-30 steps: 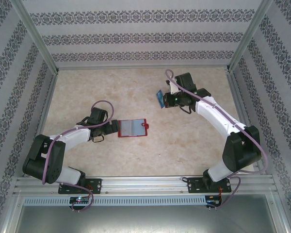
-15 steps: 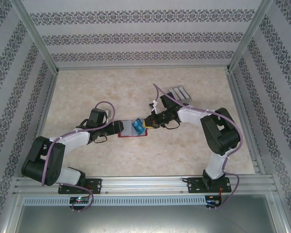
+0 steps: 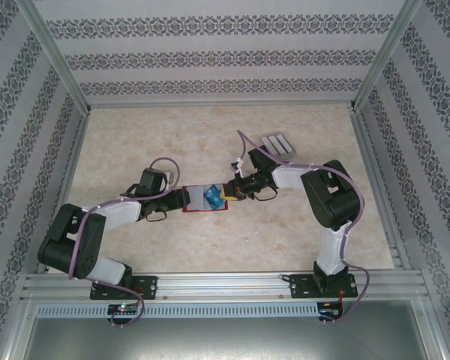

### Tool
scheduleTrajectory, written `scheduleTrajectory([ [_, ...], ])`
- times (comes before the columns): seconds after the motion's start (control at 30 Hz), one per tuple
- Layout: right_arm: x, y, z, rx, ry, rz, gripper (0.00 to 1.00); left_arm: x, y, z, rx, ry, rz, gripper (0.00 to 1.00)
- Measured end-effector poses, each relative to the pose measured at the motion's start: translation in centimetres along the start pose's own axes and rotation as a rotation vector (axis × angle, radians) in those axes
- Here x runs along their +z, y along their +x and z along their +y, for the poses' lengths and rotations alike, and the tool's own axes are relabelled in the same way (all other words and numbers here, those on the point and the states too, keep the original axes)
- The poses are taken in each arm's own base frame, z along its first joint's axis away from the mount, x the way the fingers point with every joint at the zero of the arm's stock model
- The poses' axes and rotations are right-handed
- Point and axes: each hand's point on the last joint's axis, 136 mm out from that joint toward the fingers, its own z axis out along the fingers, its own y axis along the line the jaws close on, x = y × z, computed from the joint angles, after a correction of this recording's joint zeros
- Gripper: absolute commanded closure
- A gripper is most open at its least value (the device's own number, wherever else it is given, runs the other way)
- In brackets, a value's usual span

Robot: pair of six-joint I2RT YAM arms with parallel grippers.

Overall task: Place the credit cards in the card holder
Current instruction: Insert the credit card into the card slot.

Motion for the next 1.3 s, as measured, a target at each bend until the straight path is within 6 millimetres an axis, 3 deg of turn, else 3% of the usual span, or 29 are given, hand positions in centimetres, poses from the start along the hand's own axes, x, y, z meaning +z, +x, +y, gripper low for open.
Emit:
scheduleTrajectory([
  [0.3,0.6,-0.8,-0.1,0.019,-0.034,-0.01,0.94,0.3,-0.1,0.4,-0.005,-0.018,-0.001,0.57],
  [0.53,0.9,-1.3,0.0,0.015,-0.056,-0.028,0.93,0.6,-0.3,0.6,-0.01,-0.031,0.002,0.63],
  [0.9,2.5,-1.1,-0.5,0.028,-0.057,-0.03,0.92,0.7,-0.5,0.5,-0.012,-0.034,0.007,0.65],
  [1.3,3.2,-1.2,-1.0,0.045,0.004,-0.192,0.93,0.9,-0.5,0.6,-0.016,-0.04,0.01,0.7],
])
